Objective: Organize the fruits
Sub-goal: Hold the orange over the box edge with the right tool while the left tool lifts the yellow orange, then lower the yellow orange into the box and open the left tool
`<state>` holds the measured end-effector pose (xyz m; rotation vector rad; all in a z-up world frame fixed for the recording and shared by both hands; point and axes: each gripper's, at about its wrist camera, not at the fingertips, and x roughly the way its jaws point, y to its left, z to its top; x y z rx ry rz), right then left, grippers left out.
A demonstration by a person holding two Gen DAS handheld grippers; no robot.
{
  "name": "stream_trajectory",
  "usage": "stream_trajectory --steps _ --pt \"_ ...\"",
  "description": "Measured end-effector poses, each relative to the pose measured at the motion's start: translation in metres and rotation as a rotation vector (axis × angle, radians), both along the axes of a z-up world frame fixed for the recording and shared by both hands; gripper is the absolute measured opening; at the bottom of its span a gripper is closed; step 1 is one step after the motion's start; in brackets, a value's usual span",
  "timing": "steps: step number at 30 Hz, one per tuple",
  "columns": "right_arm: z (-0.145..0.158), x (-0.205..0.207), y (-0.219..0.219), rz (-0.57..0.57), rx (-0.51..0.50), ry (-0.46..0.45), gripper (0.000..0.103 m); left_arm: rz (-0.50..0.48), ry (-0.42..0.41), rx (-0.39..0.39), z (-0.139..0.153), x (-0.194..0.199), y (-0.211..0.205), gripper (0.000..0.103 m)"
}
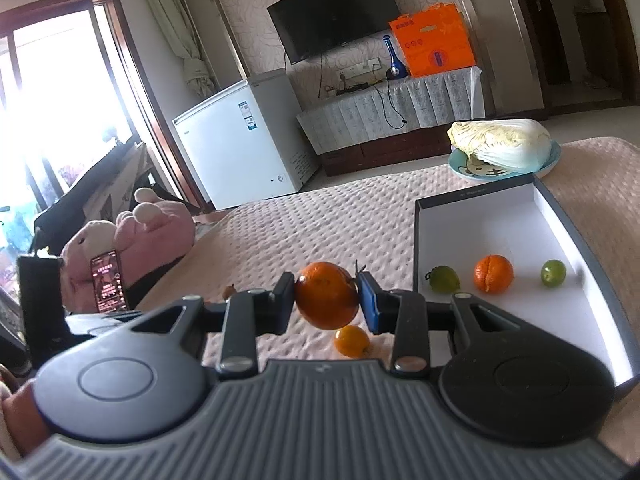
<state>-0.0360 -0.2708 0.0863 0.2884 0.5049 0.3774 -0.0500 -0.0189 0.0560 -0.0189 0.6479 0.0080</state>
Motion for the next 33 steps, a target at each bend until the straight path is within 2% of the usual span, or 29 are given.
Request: stream_trajectory --steps 11,19,29,33 --pt "0.001 0.004 -0.015 -0.032 0.006 0.008 0.038 -0.052 -0.030 -0.006 0.010 -0.001 -0.028 0.036" --pt "0.001 0.003 -0.030 -0.082 -0.030 0.029 0.038 -0.132 -0.050 -0.033 0.015 0.007 -0.068 0.036" --pt "-0.016 0.006 -0.048 -0.129 -0.163 0.148 0.038 -0.254 -0.048 -0.049 0.021 0.034 -0.136 0.037" --pt "-0.021 0.004 -0.058 -0.131 -0.173 0.171 0.038 -0.280 -0.042 -0.056 0.021 0.050 -0.168 0.037"
